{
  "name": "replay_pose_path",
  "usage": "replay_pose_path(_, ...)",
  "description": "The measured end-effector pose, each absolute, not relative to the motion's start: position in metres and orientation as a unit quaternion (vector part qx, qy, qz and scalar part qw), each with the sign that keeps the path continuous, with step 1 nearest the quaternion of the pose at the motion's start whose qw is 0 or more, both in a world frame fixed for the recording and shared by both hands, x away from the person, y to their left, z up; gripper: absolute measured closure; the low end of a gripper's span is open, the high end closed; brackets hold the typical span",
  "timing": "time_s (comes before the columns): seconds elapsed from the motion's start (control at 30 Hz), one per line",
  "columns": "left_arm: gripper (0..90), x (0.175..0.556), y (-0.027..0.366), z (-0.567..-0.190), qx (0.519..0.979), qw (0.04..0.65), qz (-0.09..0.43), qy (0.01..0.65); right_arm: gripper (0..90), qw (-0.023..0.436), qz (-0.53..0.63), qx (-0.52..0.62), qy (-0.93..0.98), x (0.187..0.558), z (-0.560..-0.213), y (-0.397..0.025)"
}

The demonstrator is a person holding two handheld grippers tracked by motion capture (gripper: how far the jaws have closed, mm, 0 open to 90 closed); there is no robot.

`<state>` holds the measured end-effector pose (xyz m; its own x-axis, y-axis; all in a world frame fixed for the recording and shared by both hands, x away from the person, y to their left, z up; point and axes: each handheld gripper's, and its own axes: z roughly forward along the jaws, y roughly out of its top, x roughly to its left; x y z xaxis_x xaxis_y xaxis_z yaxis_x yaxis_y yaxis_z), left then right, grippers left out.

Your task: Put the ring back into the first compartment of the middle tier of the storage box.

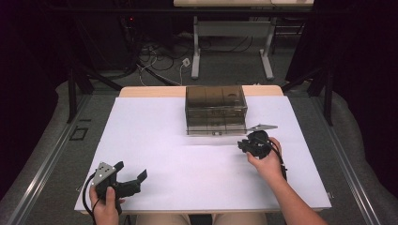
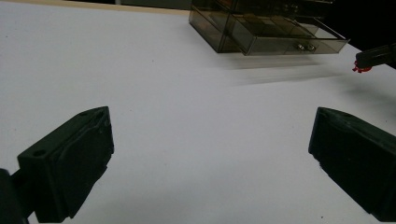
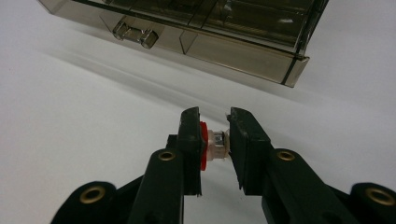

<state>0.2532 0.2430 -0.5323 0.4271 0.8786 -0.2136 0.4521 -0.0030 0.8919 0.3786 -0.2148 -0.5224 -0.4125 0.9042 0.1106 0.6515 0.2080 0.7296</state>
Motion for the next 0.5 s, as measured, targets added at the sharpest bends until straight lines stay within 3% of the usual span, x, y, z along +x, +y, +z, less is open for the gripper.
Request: replay_pose_path(0.5,0.1,0.253,0.243,-0.532,0.676,0.507,0.211,0.492,74.5,0.181,0.376,0.511,0.751,0.376,-0.502,-0.211)
